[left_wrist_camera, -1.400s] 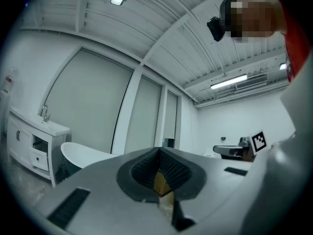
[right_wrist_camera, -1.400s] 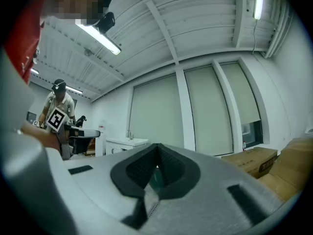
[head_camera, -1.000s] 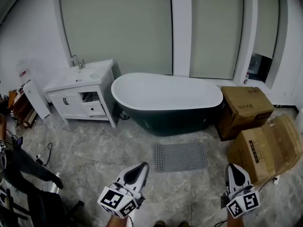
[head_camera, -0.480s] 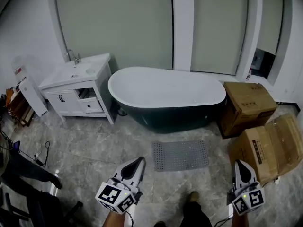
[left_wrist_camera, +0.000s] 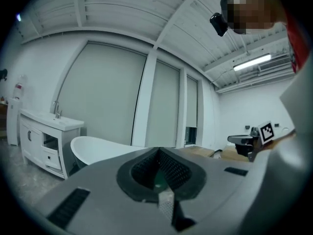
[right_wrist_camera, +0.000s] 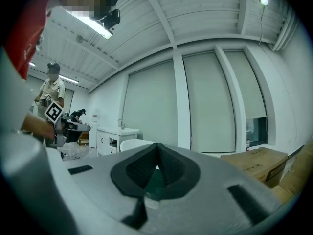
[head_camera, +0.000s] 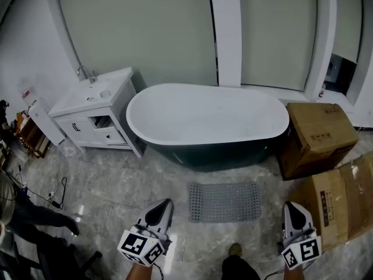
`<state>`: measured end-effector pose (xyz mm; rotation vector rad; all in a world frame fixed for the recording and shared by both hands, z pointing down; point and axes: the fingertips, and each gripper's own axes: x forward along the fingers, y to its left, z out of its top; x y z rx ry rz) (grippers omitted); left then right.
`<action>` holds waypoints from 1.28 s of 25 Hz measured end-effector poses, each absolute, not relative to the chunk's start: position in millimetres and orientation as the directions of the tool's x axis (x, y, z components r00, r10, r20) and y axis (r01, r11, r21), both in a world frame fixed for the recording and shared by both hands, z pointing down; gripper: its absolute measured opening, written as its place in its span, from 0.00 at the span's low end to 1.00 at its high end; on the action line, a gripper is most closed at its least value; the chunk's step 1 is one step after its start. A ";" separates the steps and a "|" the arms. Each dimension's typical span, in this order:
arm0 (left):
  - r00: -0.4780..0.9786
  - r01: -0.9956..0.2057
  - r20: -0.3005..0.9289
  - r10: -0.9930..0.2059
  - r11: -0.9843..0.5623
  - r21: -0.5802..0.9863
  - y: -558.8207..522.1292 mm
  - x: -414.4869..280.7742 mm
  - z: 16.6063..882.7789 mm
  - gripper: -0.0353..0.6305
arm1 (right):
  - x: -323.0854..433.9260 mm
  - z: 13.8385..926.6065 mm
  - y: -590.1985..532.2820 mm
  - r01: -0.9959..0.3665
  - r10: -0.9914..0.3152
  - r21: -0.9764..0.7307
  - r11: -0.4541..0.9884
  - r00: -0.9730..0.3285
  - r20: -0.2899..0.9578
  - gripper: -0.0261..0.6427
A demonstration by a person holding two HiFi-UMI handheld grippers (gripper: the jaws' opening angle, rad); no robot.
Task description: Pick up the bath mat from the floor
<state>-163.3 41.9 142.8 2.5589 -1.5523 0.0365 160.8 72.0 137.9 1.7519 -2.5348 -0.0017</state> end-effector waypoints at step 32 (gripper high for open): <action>0.288 -0.958 0.514 -0.808 -0.246 0.149 -183.2 -172.7 505.5 0.07 | 235.0 480.1 -181.9 -0.928 -0.827 -0.104 0.359 -0.367 0.425 0.05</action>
